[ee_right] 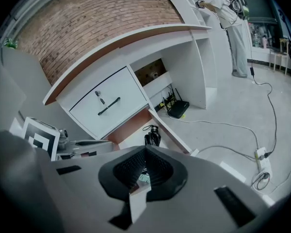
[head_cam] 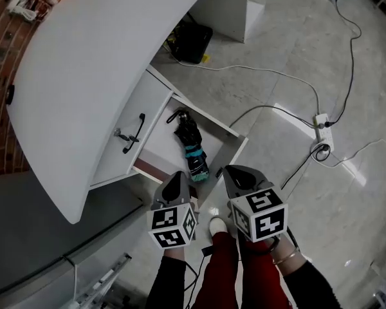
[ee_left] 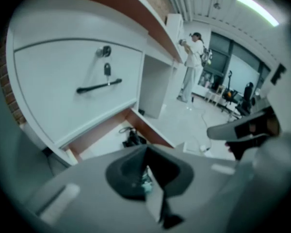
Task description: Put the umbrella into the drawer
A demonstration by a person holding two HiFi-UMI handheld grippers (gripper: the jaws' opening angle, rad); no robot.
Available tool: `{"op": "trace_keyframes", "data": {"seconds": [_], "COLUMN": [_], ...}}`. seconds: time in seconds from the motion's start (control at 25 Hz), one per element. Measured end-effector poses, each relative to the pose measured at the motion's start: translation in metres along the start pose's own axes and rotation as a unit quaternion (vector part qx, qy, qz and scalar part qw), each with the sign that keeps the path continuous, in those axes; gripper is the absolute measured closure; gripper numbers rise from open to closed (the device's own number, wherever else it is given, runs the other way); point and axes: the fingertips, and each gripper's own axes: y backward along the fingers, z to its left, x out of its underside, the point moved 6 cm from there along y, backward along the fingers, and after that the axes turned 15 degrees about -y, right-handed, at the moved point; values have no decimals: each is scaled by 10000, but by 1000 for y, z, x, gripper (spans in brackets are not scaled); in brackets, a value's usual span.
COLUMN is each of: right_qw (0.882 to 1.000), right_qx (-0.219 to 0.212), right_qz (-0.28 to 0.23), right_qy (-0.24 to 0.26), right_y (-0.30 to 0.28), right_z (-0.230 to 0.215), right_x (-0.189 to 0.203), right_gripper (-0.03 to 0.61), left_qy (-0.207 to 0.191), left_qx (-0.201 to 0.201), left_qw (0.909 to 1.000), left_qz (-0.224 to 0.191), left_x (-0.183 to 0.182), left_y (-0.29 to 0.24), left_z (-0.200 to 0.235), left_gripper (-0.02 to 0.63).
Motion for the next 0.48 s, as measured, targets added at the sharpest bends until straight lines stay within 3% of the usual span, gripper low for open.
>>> {"op": "trace_keyframes", "data": {"seconds": [0.48], "right_qw": [9990], "right_qx": [-249], "right_qz": [-328], "right_qy": [197], "right_y": [37], "right_z": [37], "right_x": [2], "right_gripper": [577], "left_qy": [139], "left_qx": [37], "left_qw": [9969], "left_qz": [-780], "left_x": [-14], "left_y": [74], "left_z": [6], "left_gripper": [611]}}
